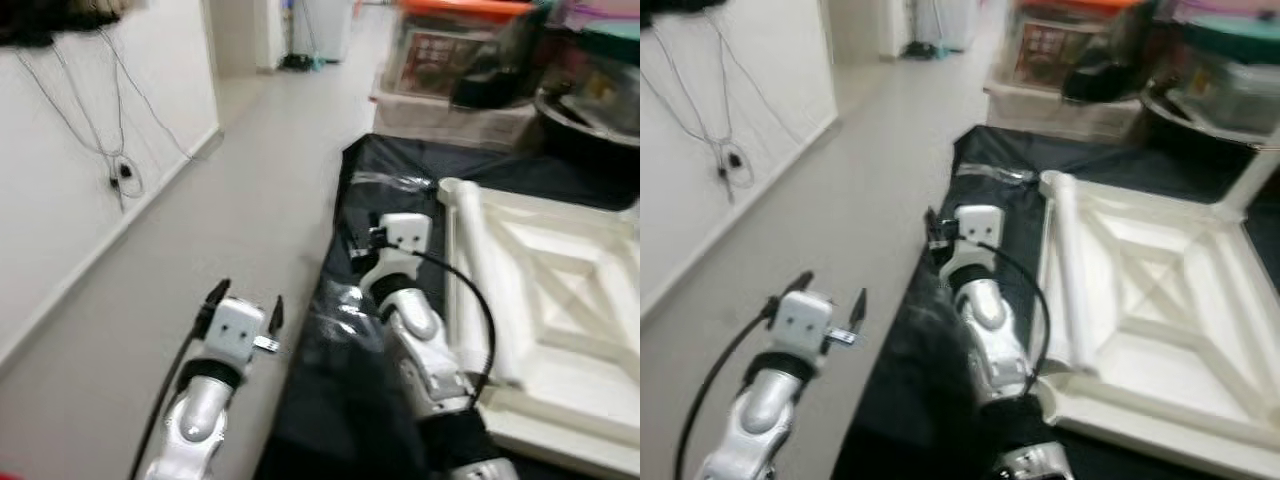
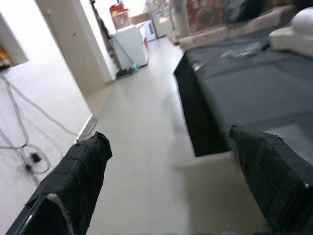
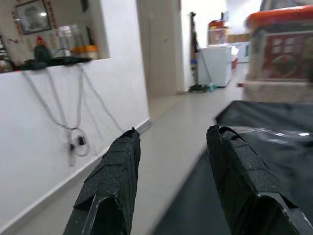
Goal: Building children table
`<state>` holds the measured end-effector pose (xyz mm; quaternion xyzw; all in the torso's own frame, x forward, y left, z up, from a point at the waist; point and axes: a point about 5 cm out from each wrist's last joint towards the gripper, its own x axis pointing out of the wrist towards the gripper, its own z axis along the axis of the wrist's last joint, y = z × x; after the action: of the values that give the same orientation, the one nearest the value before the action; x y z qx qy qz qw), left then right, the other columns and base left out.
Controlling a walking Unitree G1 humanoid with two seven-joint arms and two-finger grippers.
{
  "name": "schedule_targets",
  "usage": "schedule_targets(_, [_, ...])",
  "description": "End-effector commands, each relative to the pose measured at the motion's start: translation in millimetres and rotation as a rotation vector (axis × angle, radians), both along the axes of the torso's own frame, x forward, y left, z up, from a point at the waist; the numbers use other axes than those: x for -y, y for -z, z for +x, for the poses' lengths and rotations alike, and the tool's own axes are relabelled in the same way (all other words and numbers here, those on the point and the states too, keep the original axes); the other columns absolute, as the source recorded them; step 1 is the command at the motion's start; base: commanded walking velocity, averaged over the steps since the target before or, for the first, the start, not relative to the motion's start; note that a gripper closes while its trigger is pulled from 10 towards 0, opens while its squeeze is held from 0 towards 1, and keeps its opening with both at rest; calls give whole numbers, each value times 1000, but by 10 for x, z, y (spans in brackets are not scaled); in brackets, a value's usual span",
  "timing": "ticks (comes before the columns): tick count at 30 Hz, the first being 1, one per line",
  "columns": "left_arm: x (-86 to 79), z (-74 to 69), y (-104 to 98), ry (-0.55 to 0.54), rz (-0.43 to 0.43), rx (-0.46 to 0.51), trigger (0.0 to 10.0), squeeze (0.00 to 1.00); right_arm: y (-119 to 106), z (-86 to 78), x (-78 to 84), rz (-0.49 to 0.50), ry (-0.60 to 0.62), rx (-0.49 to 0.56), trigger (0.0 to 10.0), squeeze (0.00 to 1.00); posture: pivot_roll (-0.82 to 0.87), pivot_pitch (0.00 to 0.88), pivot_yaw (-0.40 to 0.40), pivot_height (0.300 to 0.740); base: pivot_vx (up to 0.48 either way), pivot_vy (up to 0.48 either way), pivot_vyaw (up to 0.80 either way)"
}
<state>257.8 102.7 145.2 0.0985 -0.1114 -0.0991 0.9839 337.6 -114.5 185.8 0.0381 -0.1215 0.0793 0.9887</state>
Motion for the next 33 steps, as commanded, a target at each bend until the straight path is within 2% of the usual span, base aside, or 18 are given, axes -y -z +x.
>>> schedule_targets(1, [35,-10,18,14,-1,-17,10000,0,55,-12,61,3,29,-23,10000,0,73,78,-52,740,0,0,0])
schedule_targets(6, [41,-15,20,18,-20,-26,10000,0,14,8,55,-1,37,-19,10000,0,72,84,-54,740,0,0,0])
schedule_targets(7, [45,-14,34,24,-27,-37,10000,0,7,42,66,-11,56,-35,10000,0,71,86,-55,740,0,0,0])
schedule_targets(9, [70,-32,55,44,-39,-53,10000,0,23,204,59,-51,112,-150,10000,0,70,99,-57,740,0,0,0])
schedule_targets(10, [70,-32,55,44,-39,-53,10000,0,23,204,59,-51,112,-150,10000,0,70,99,-57,740,0,0,0])
schedule_targets(13, [109,-67,63,71,-48,-65,10000,0,-80,369,74,-115,218,-185,10000,0,72,113,-59,740,0,0,0])
schedule_targets(15, [117,-73,65,77,-49,-67,10000,0,-102,396,75,-125,230,-186,10000,0,72,113,-59,740,0,0,0])
schedule_targets(17, [149,-119,62,99,-69,-78,10000,0,-213,525,157,-129,301,-186,10000,0,74,146,-64,740,0,0,0])
schedule_targets(20, [168,-150,65,110,-73,-85,10000,0,-262,599,232,-115,353,-207,10000,0,76,156,-69,740,0,0,0])
schedule_targets(22, [203,-197,74,130,-79,-100,10000,0,-289,692,314,-90,398,-275,10000,0,79,174,-72,740,0,0,0])
schedule_targets(23, [203,-197,74,130,-79,-100,10000,0,-289,692,314,-90,398,-275,10000,0,79,174,-72,740,0,0,0])
schedule_targets(26, [283,-284,76,160,-96,-116,10000,0,-216,761,298,-82,376,-410,10000,0,79,204,-77,740,0,0,0])
schedule_targets(28, [283,-284,76,160,-96,-116,10000,0,-216,761,298,-82,376,-410,10000,0,79,204,-77,740,0,0,0])
schedule_targets(33, [353,-401,65,180,-125,-143,10000,0,-212,786,336,-65,427,-482,10000,0,84,251,-89,740,0,0,0])
